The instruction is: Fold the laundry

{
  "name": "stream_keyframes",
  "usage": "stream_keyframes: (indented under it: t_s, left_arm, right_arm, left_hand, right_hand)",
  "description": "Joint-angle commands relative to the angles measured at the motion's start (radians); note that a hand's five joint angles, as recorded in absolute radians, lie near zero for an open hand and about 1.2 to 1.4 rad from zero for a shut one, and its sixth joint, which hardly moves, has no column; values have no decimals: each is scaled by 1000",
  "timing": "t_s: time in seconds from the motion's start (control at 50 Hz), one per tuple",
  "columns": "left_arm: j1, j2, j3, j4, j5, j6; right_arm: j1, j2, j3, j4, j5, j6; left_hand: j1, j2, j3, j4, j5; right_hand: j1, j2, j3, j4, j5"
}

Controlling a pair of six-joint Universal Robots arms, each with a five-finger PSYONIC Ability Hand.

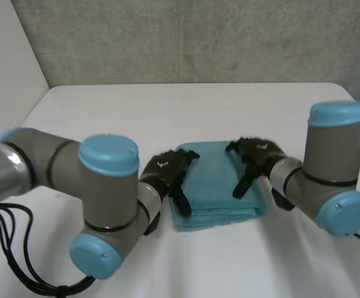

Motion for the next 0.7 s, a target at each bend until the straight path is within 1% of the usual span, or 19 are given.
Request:
stream_keyframes:
  t_s: [0.02, 0.06, 0.08, 0.1, 0.12, 0.14, 0.16, 0.18, 0.22, 0.24, 0.28, 0.42, 0.44, 0.46, 0.48, 0.5, 0.54, 0.7]
  left_arm:
    - [42, 200, 12, -21, 0, 5]
    - [102, 300, 15, -27, 1, 20]
    - [102, 301, 15, -27, 1, 20]
    - [140, 350, 15, -30, 1, 40]
    - [140, 350, 15, -30, 1, 40]
    - [180, 397, 15, -40, 6, 63]
    - [221, 439, 15, -58, 6, 92]
    - [222, 439, 15, -58, 6, 92]
    - [296, 503, 15, -99, 9, 152]
    - [297, 503, 15, -99, 9, 152]
    - [341, 545, 15, -136, 10, 196]
    - [390, 602, 8, -173, 24, 207]
    - [392, 603, 5, -178, 42, 206]
    - [392, 603, 5, -178, 42, 206]
    - [392, 603, 2, -181, 67, 204]
    - [392, 603, 2, -181, 67, 204]
    - [390, 603, 2, -191, 107, 199]
    - [390, 603, -4, -195, 124, 164]
  right_arm:
    - [-5, -206, -16, -9, 8, 7]
    - [-14, -294, -26, -13, 22, 19]
    - [-14, -295, -26, -13, 22, 19]
    - [-34, -340, -27, -13, 40, 22]
    - [-60, -380, -27, -12, 65, 24]
    - [-60, -381, -27, -12, 65, 24]
    - [-84, -416, -30, -12, 92, 24]
    - [-85, -416, -30, -12, 93, 24]
    - [-120, -473, -32, -9, 126, 21]
    - [-120, -473, -32, -9, 126, 21]
    - [-137, -509, -26, 1, 137, 8]
    - [-146, -523, -24, 31, 134, -18]
    - [-146, -523, -24, 34, 134, -22]
    - [-146, -523, -24, 34, 134, -22]
    - [-146, -522, -24, 36, 133, -25]
    - [-146, -522, -21, 36, 131, -29]
    - [-146, -523, -21, 36, 131, -29]
    - [-143, -522, -13, 33, 125, -32]
  left_hand:
    - [5, 6, 8, 7, -17]
    - [5, 6, 8, 7, -17]
    - [5, 6, 8, 7, -17]
    - [5, 6, 8, 7, -17]
    - [5, 6, 8, 7, -17]
    - [2, 3, 5, 4, -19]
    - [-4, -3, -1, -2, -25]
    - [-4, -3, -1, -2, -25]
    - [-4, -3, -1, -2, -25]
    - [-4, -3, -1, -2, -25]
    - [-4, -3, -1, -2, -25]
    - [-4, -3, -1, -2, -25]
    - [-4, -3, -1, -2, -25]
    - [-4, -3, -1, -2, -25]
    - [-4, -3, -1, -2, -25]
    - [-4, -3, -1, -2, -25]
    - [-4, -3, -1, -2, -25]
    - [-4, -3, -1, -2, -25]
  right_hand:
    - [-17, -46, -42, -60, -71]
    - [-17, -46, -42, -60, -71]
    - [-17, -46, -42, -60, -71]
    - [-17, -46, -42, -60, -71]
    - [-17, -46, -42, -60, -71]
    - [-17, -46, -42, -60, -71]
    - [-17, -46, -42, -60, -71]
    - [-17, -46, -42, -60, -71]
    - [-17, -46, -42, -60, -71]
    - [-17, -46, -42, -60, -71]
    - [-17, -46, -42, -60, -71]
    - [-17, -46, -42, -60, -71]
    - [-17, -46, -42, -60, -71]
    - [-17, -46, -42, -60, -71]
    - [-17, -46, -42, -60, -71]
    - [-17, -46, -42, -60, -71]
    - [-17, -46, -42, -60, -71]
    - [-17, -46, -42, -60, -71]
